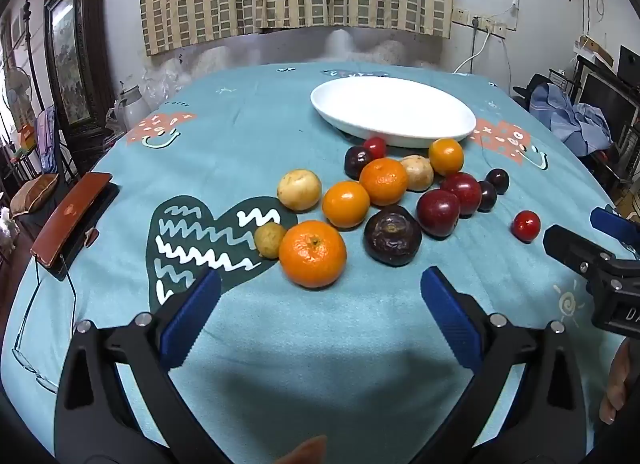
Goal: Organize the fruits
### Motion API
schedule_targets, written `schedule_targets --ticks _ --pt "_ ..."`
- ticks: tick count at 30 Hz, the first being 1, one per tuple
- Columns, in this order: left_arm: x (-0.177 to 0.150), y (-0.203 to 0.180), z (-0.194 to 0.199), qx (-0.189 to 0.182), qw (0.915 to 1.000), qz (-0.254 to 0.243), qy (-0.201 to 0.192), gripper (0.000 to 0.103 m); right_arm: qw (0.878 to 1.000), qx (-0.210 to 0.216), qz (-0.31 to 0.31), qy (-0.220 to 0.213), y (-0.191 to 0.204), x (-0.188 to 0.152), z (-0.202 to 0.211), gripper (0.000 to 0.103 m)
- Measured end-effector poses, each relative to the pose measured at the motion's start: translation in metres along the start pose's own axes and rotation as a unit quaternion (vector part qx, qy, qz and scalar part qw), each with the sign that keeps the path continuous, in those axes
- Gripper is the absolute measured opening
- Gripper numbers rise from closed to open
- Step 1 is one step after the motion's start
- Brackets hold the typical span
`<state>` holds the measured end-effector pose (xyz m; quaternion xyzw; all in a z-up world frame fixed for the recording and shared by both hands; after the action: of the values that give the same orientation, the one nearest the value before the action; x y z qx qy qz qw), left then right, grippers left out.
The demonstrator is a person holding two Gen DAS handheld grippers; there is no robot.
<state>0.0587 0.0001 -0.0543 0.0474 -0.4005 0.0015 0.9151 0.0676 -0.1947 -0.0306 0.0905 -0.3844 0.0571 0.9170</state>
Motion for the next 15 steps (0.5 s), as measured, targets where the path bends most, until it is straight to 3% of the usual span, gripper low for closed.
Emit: schedule_targets --ticks 15 --pt "-0.0001 -0.0002 -0.0001 -0.001 1.0 0.0 0.001 0.101 1.0 0.003 -0.003 -0.001 -0.0001 -0.0002 0.0001 0.102"
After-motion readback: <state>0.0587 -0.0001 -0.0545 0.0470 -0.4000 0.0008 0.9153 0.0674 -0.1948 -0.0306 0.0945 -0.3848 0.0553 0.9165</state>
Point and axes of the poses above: each gripper's, at about its wrist camera, not at the fingertips, and z roughly against the way its jaws point, y to its left, x to its top, the point moved 8 cm from there along -z, roughly the way its jaws point, and after that the axes turned 5 degrees about x, right-handed, at the moved point
